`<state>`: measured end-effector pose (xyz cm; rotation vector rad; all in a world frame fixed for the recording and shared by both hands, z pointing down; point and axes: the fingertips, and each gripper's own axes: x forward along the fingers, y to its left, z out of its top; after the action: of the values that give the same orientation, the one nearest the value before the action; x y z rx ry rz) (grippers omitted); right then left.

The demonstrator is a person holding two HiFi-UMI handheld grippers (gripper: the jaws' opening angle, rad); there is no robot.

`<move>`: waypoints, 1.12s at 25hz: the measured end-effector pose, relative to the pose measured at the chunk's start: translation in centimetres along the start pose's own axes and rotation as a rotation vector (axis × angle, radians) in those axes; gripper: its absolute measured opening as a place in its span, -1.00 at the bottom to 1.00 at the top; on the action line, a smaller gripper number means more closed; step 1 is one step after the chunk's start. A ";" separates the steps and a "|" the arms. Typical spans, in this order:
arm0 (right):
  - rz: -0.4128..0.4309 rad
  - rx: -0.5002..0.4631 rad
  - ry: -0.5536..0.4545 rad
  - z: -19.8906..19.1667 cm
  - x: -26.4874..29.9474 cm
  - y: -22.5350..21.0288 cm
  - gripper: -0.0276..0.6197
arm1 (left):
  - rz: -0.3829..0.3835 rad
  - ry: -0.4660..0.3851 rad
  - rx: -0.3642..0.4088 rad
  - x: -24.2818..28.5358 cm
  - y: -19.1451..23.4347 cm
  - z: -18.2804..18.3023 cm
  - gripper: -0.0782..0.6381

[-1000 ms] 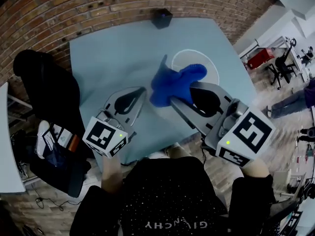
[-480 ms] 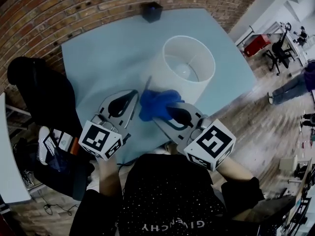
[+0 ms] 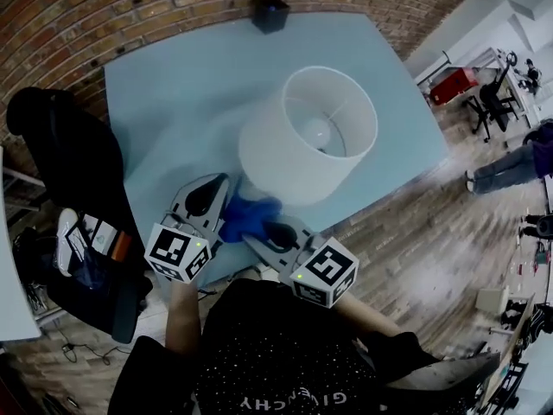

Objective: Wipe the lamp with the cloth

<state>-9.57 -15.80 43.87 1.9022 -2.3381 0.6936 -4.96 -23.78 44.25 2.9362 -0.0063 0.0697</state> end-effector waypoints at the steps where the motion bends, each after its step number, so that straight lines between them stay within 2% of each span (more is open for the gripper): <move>1: -0.020 -0.004 -0.002 -1.0 0.4 -0.6 -0.69 | 0.029 0.014 -0.013 -0.3 0.6 -1.2 -0.75; 3: -0.074 -0.041 -0.018 -2.6 1.3 -1.9 -0.68 | 0.071 0.041 -0.033 -1.1 1.5 -3.1 -0.75; 6: -0.184 -0.155 -0.058 -3.8 2.3 -4.4 -0.69 | 0.124 0.061 -0.055 -2.4 2.1 -4.7 -0.75; 11: -0.411 -0.361 -0.139 -2.8 1.9 -10.4 -0.69 | 0.155 0.070 -0.060 -2.5 2.6 -5.6 -0.75; 14: -0.457 -0.442 -0.167 -1.4 1.8 -12.3 -0.69 | 0.153 0.053 -0.064 -1.9 2.8 -5.5 -0.75; 16: -0.464 -0.500 -0.142 -1.5 2.3 -12.6 -0.69 | 0.144 0.046 -0.067 -1.6 2.7 -5.5 -0.75; 18: -0.473 -0.478 -0.109 -2.4 2.8 -13.1 -0.69 | 0.140 0.048 -0.068 -1.3 2.5 -5.6 -0.75; 22: -0.499 -0.329 -0.041 -4.1 3.2 -15.7 -0.69 | 0.138 0.047 -0.059 -1.0 2.2 -5.4 -0.75; 28: -0.464 -0.264 0.025 -5.9 3.9 -16.5 -0.69 | 0.145 0.044 -0.068 -1.4 2.2 -5.6 -0.75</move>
<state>3.60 -19.57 55.48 2.1667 -1.7585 0.3409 -6.62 -24.75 50.12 2.8609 -0.2112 0.1529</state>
